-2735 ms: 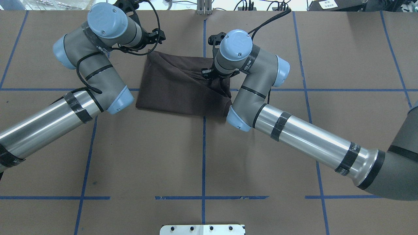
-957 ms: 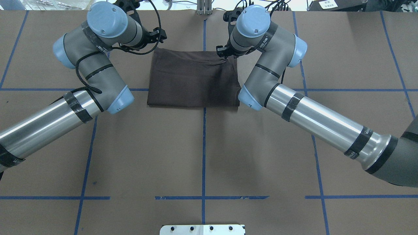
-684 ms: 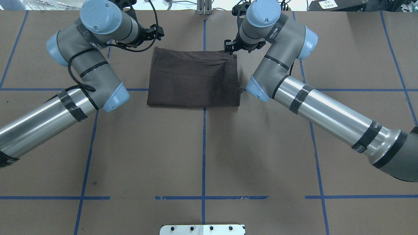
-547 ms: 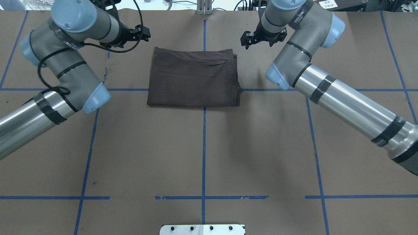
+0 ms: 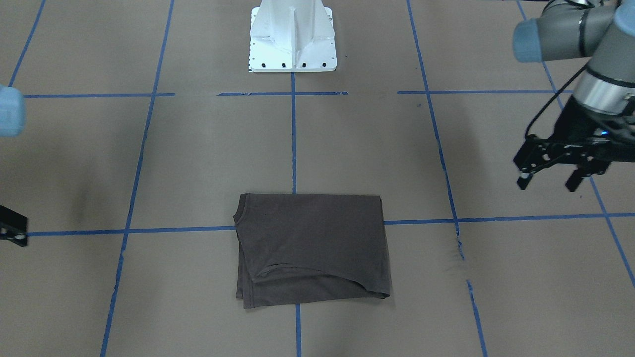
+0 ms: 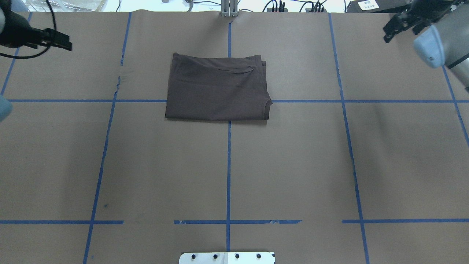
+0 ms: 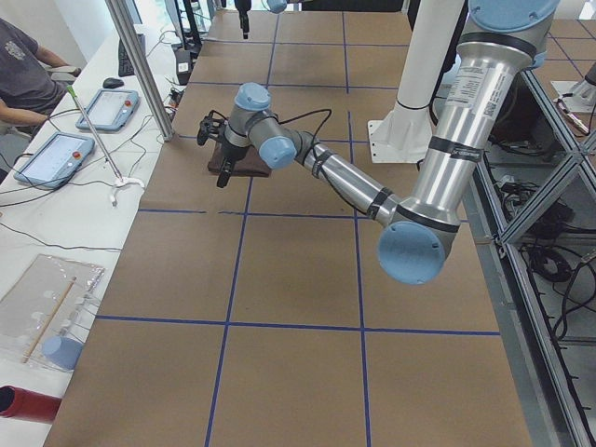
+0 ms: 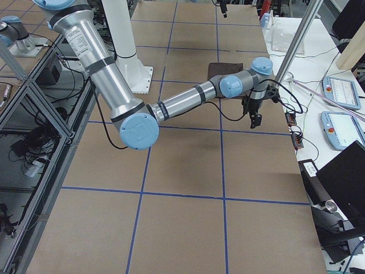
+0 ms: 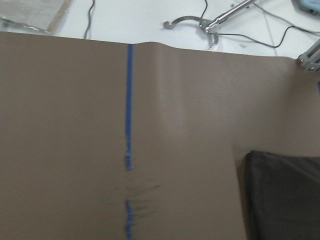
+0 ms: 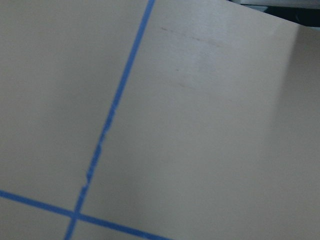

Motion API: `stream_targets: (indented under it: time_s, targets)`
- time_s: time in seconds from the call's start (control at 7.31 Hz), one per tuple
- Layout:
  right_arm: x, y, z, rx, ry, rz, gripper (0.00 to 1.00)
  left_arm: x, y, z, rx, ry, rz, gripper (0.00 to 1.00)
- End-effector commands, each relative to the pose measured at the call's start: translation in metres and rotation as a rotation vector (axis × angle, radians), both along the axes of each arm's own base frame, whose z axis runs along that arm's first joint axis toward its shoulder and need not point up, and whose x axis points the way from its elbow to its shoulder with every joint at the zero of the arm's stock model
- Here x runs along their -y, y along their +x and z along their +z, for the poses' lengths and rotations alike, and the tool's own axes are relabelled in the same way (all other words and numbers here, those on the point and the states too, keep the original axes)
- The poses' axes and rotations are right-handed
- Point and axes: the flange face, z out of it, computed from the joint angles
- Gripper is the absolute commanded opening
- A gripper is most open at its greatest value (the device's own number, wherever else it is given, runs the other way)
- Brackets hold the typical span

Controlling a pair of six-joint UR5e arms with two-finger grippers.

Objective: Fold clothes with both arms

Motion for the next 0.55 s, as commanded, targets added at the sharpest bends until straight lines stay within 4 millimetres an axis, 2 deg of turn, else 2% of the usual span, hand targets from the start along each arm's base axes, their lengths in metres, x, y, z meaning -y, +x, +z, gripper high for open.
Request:
stream_targets:
  time_s: [0.0, 0.14, 0.27, 0.41]
  targets:
    - [-0.049, 0.142, 0.051, -0.039, -0.048, -0.135, 1.0, -0.015, -0.129, 0.057, 0.142, 0.059, 0.132, 1.0]
    - [-0.077, 0.187, 0.092, -0.033, -0.048, -0.167, 1.0, -0.026, -0.172, 0.09, 0.196, 0.07, 0.196, 1.0]
    - [-0.109, 0.216, 0.133, 0.008, -0.092, -0.136, 1.0, -0.037, -0.2, 0.127, 0.239, 0.079, 0.275, 1.0]
    - [-0.138, 0.215, 0.165, 0.11, -0.122, -0.102, 1.0, -0.077, -0.204, 0.178, 0.176, 0.005, 0.294, 1.0]
